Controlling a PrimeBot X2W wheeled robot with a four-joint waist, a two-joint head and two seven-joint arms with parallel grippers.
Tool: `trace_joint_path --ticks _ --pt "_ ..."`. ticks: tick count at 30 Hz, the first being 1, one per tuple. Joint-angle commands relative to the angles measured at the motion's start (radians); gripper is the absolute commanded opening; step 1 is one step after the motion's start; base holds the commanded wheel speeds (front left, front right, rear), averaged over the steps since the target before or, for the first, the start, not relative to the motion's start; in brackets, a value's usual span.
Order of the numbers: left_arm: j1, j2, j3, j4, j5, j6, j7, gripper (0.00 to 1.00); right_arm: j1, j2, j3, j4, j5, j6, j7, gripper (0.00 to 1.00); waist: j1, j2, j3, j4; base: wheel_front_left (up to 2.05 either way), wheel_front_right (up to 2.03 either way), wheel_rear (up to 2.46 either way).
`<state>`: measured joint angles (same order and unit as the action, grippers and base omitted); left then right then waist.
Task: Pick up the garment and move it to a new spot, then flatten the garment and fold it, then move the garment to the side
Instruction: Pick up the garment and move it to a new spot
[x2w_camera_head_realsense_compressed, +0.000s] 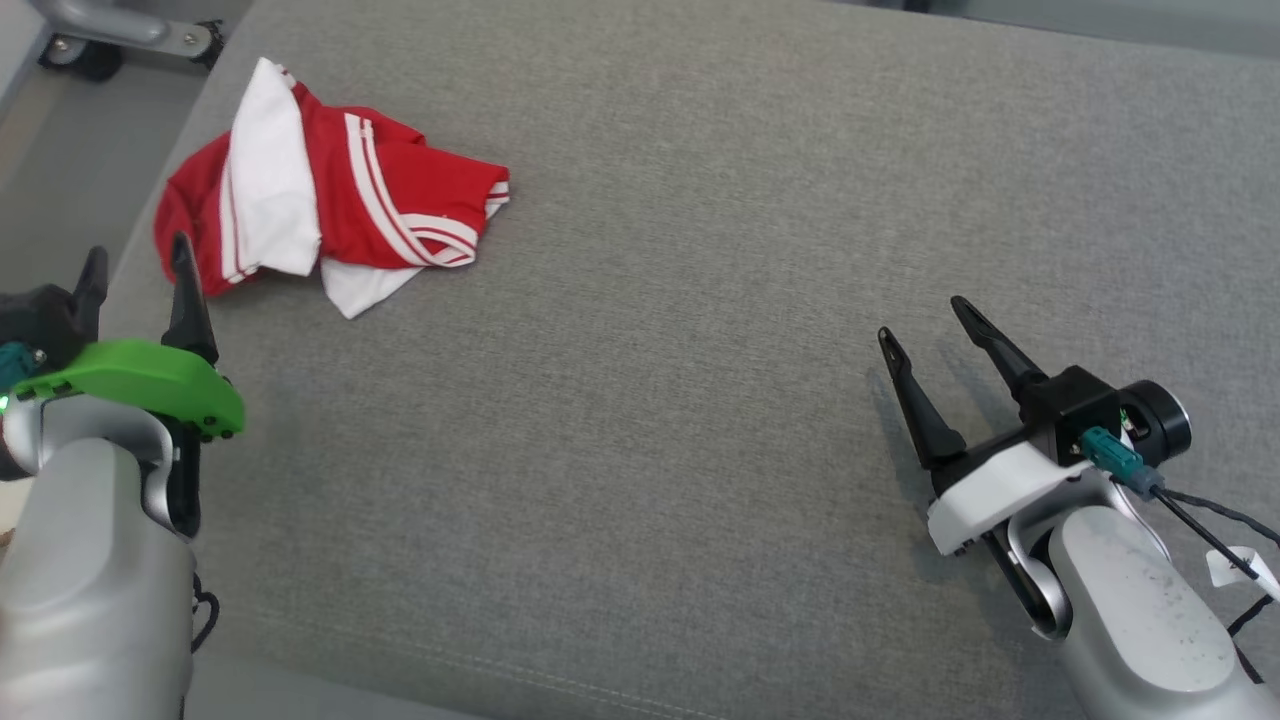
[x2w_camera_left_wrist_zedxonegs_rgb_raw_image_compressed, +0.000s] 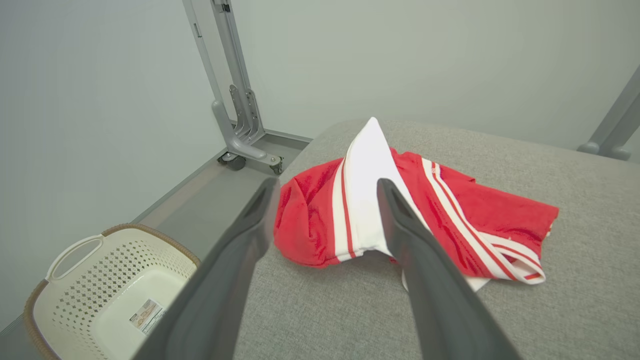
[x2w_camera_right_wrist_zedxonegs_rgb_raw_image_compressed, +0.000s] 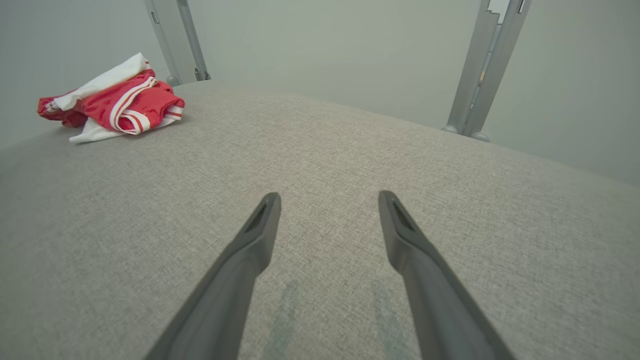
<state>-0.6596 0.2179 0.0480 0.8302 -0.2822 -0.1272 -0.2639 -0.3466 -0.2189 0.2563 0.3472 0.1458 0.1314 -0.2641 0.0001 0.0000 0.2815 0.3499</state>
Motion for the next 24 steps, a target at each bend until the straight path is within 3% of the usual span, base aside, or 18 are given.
trace_joint_path --ticks 1,7,10,15,20,21,22,24 --pt "-0.043 0.015 -0.025 0.037 -0.016 -0.003 0.008 1.00 -0.022 -0.011 0.004 -0.009 -0.010 -0.002 0.000 1.00 -0.0001 0.0000 0.120 -0.122 0.00 0.00 0.00" --pt "-0.148 0.091 -0.078 0.171 -0.129 -0.003 0.046 1.00 -0.057 -0.030 0.000 -0.044 -0.015 -0.001 0.000 1.00 -0.0001 0.0000 0.187 -0.199 0.00 0.00 0.00" --pt "-0.168 0.115 -0.061 0.248 -0.164 0.000 0.068 1.00 -0.061 -0.041 -0.014 -0.058 -0.017 -0.002 0.000 1.00 -0.0001 0.0000 0.209 -0.226 0.00 0.00 0.00" --pt "-0.197 0.113 -0.036 0.362 -0.194 0.044 0.105 1.00 -0.067 -0.051 -0.033 -0.063 -0.005 -0.002 0.000 1.00 -0.0001 0.0000 0.239 -0.262 0.00 0.00 0.00" --pt "-0.208 0.100 -0.041 0.407 -0.199 0.035 0.095 1.00 -0.067 -0.046 -0.033 -0.063 0.006 -0.002 0.000 1.00 -0.0001 0.0000 0.247 -0.287 0.00 0.00 0.00" --pt "-0.206 0.093 -0.048 0.412 -0.195 0.033 0.094 0.66 -0.065 -0.041 -0.036 -0.061 0.007 -0.002 0.000 1.00 -0.0001 0.0000 0.245 -0.290 0.00 0.00 0.00" --pt "-0.205 0.083 -0.052 0.417 -0.194 0.031 0.090 0.00 -0.060 -0.036 -0.038 -0.059 0.005 -0.002 0.000 1.00 -0.0001 0.0000 0.240 -0.291 0.00 0.00 0.00" --pt "-0.203 0.068 -0.058 0.425 -0.199 0.021 0.084 0.00 -0.053 -0.030 -0.040 -0.052 0.008 -0.002 0.000 1.00 -0.0001 0.0000 0.231 -0.293 0.00 0.00 0.00"
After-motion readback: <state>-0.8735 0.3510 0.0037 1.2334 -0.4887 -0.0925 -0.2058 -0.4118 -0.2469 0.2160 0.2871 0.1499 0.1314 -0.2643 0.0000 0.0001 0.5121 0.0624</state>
